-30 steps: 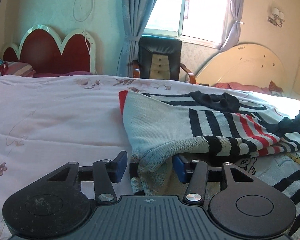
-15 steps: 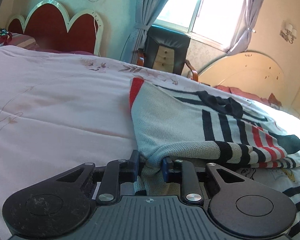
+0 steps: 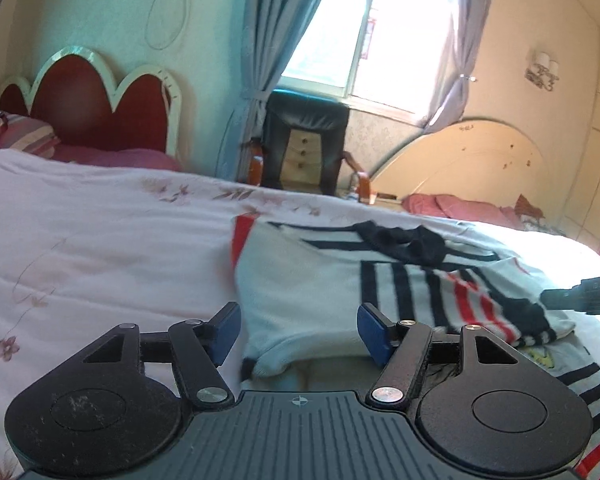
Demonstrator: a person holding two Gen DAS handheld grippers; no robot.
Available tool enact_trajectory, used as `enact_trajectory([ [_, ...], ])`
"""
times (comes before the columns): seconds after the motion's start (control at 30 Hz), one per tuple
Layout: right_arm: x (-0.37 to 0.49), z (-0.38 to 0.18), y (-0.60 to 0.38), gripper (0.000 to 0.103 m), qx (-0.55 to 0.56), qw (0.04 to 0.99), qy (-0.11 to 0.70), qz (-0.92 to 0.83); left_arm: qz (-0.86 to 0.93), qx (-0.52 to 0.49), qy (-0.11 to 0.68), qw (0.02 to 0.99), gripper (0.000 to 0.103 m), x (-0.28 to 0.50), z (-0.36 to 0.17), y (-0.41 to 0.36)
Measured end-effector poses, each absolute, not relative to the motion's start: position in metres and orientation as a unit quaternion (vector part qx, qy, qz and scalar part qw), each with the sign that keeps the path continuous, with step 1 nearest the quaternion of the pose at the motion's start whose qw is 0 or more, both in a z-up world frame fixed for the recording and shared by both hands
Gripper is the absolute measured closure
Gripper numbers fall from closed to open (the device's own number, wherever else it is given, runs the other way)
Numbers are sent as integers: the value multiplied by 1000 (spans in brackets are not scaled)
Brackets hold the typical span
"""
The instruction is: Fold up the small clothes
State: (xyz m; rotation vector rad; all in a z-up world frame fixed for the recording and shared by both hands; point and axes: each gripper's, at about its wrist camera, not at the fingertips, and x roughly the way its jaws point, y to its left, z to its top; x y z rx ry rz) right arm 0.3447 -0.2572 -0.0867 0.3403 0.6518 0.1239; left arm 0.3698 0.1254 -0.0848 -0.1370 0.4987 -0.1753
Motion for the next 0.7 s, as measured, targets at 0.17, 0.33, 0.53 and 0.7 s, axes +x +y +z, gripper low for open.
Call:
enact_trajectory([
  [0.17,364,-93,-230,89,134,928,334,95,-105,-37,294,949,39,414,-107,85],
  [0.33,366,-109,-229,88,107,922,360,98,-116,-16,317,941,39,416,-122,78],
  [0.53,381,-89,-234,83,109,933,332,87,-103,-7,282,954,38,459,-90,97],
  [0.7,420,-86,-231,83,115,934,328,81,-102,11,302,948,38,520,-97,110],
])
